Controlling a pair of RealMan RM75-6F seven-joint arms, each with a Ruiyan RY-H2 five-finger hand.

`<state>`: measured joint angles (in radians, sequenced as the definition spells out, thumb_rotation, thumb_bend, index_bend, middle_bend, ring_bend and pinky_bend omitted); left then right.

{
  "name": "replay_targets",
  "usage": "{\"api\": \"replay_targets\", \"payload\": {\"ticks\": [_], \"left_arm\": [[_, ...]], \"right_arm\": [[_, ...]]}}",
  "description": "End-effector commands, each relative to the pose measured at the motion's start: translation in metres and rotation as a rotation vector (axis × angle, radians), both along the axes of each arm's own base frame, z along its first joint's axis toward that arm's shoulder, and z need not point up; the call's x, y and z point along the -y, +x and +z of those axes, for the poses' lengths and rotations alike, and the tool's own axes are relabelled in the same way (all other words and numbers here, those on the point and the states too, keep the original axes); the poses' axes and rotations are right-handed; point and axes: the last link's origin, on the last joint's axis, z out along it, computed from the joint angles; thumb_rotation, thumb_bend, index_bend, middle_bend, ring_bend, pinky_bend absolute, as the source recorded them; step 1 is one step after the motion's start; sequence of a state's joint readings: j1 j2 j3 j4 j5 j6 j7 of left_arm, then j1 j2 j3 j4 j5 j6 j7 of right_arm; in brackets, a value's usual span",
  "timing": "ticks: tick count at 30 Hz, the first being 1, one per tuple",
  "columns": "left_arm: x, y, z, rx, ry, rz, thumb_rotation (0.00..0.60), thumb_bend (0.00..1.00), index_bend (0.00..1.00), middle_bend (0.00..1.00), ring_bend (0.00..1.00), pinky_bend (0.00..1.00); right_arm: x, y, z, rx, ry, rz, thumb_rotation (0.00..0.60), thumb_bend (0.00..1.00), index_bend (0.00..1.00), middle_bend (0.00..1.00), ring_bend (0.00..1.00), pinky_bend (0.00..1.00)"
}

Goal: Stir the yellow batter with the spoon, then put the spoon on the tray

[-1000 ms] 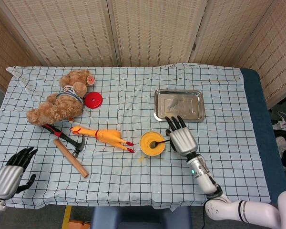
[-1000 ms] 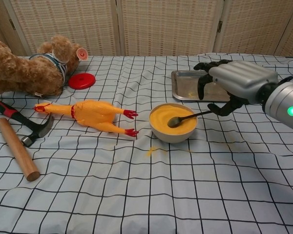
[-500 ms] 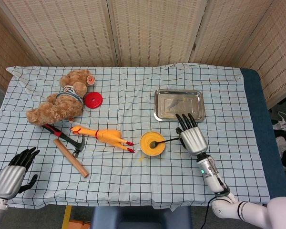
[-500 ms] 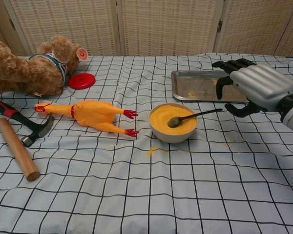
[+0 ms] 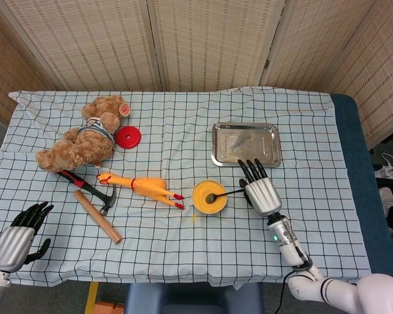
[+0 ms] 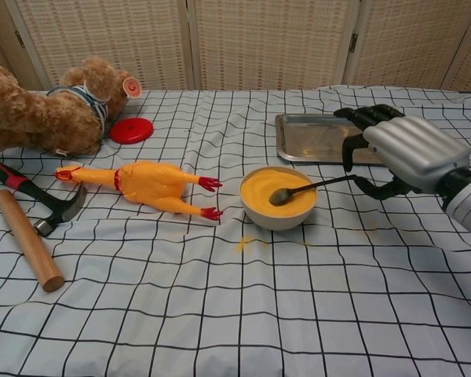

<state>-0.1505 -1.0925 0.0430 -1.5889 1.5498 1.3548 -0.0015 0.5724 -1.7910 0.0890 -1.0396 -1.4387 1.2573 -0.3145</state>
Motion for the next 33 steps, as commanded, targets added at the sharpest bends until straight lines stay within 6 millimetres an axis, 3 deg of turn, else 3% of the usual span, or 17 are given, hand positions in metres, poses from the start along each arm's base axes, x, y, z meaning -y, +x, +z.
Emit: {"api": "replay_targets", "payload": {"ticks": [1,22,29,33], "left_arm": [[-0.0004,0.0001,-0.0001,0.000,0.000,0.000,0.600,0.44,0.00,0.00,0.00,0.14],[0.0001,-0.0003,0.0003,0.002,-0.004,0.003,0.600,0.44,0.00,0.00,0.00,0.14],[-0.0004,-0.0007,0.0003,0.002,-0.003,0.004,0.600,0.44,0.00,0.00,0.00,0.14],[-0.0004,-0.0004,0.0004,0.004,-0.002,0.002,0.600,0.44,0.00,0.00,0.00,0.14]], "right_arm": [[0.0001,-0.0001,-0.0008,-0.003,0.002,-0.003,0.600,0.34,0.49,0.00,0.00,0.00],[-0.0010,0.0021,-0.0047,-0.001,0.000,-0.001,0.600,0.34,0.57,0.00,0.00,0.00],[-0.0002,0.0035,-0.0032,-0.010,0.000,0.000,0.600,0.35,0.63,0.00,0.00,0.00],[0.0013,0.0067,-0.0012,-0.004,0.016,-0.010,0.600,0.36,0.72,0.00,0.00,0.00]]}}
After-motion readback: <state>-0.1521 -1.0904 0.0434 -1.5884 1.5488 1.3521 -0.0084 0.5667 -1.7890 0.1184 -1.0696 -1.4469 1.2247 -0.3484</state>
